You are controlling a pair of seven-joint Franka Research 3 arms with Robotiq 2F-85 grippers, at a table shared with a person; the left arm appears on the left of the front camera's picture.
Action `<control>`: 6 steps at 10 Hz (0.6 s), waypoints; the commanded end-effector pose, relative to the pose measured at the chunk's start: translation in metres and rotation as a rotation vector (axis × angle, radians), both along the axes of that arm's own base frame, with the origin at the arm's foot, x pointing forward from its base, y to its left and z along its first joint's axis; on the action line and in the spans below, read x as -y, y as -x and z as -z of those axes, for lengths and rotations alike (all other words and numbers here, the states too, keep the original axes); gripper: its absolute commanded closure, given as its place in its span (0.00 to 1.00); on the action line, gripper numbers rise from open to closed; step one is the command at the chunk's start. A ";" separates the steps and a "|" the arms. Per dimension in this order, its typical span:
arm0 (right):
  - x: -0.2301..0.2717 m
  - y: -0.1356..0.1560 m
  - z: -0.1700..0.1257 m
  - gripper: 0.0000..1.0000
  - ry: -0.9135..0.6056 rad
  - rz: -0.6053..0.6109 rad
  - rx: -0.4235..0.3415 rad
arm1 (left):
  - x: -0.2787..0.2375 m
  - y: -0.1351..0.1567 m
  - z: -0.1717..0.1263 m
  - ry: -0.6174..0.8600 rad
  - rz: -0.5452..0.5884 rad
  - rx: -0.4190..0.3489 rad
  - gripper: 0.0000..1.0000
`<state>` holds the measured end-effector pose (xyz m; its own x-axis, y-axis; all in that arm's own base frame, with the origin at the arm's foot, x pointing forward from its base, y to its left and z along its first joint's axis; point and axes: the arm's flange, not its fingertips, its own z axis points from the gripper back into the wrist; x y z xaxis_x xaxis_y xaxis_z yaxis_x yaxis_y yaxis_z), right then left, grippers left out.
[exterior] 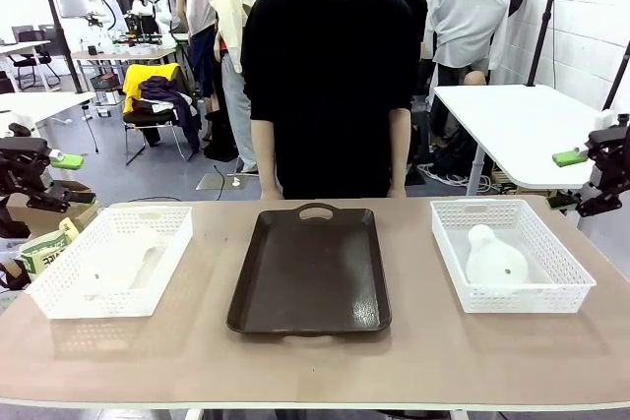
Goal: Prepare the laboratory tools.
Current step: Pick up the Big flask that the person points to.
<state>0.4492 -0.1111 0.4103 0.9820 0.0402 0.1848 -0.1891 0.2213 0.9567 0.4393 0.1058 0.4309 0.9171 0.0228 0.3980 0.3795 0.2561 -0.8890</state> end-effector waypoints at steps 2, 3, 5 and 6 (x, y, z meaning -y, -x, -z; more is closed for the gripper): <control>0.007 -0.010 -0.009 0.00 0.025 0.029 -0.071 | -0.001 -0.007 0.008 -0.025 -0.076 -0.052 0.00; 0.011 -0.009 -0.010 0.00 0.025 0.041 -0.069 | -0.003 -0.009 0.013 -0.023 -0.082 -0.071 0.00; 0.016 -0.008 -0.011 0.00 0.016 0.058 -0.055 | -0.011 -0.013 0.026 -0.053 -0.113 -0.183 0.00; 0.017 -0.009 -0.010 0.00 0.007 0.061 -0.054 | -0.014 -0.012 0.029 -0.039 -0.111 -0.200 0.00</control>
<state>0.4558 -0.1320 0.4181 0.9911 -0.0105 0.1329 -0.1260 0.2533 0.9591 0.4509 0.1181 0.3996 0.9610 0.1122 0.2527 0.2045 0.3264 -0.9228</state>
